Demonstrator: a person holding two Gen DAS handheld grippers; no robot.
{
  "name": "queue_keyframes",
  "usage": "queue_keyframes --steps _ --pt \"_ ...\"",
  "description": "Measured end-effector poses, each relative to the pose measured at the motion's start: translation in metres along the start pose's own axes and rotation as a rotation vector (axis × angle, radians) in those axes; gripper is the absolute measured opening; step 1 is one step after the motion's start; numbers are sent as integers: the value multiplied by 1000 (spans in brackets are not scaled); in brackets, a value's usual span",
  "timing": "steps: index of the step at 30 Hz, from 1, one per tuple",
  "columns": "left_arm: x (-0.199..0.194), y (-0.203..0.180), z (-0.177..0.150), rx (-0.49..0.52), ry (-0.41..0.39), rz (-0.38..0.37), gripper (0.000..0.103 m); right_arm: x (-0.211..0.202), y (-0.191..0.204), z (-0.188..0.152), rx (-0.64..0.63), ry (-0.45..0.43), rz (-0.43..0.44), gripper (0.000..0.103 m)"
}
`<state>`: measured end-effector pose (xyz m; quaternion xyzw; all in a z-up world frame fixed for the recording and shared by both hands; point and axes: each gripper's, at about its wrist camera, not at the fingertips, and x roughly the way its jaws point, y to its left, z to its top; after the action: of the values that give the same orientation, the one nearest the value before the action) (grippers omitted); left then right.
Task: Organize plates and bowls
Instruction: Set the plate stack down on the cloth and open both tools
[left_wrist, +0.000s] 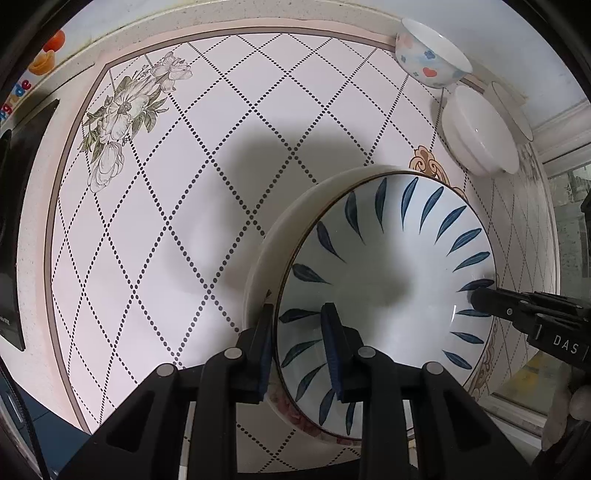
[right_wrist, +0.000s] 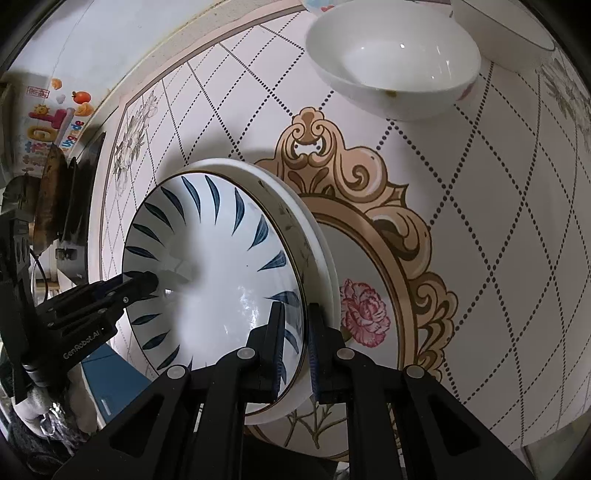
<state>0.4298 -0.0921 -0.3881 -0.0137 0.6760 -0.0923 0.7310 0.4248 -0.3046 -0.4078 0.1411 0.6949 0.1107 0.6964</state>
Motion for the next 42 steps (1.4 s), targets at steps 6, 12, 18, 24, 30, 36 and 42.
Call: queue_keyframes --steps 6,12,18,24,30,36,42 --pt "4 2 0 -10 35 -21 23 -1 -5 0 36 0 27 16" --pt "6 9 0 -60 73 -57 23 -2 -11 -2 92 -4 60 23" --pt "-2 16 -4 -57 70 -62 23 -5 -8 -7 120 -21 54 31" --pt "-34 15 -21 -1 -14 -3 23 -22 2 -19 119 -78 12 43" --pt "-105 12 -58 67 -159 57 23 -66 48 -59 32 -169 -105 50" --pt "-172 7 -92 101 -280 32 30 -131 96 -117 17 -307 -106 65" --pt "-214 2 -113 125 -370 12 76 -187 142 -165 -17 -438 -123 82"
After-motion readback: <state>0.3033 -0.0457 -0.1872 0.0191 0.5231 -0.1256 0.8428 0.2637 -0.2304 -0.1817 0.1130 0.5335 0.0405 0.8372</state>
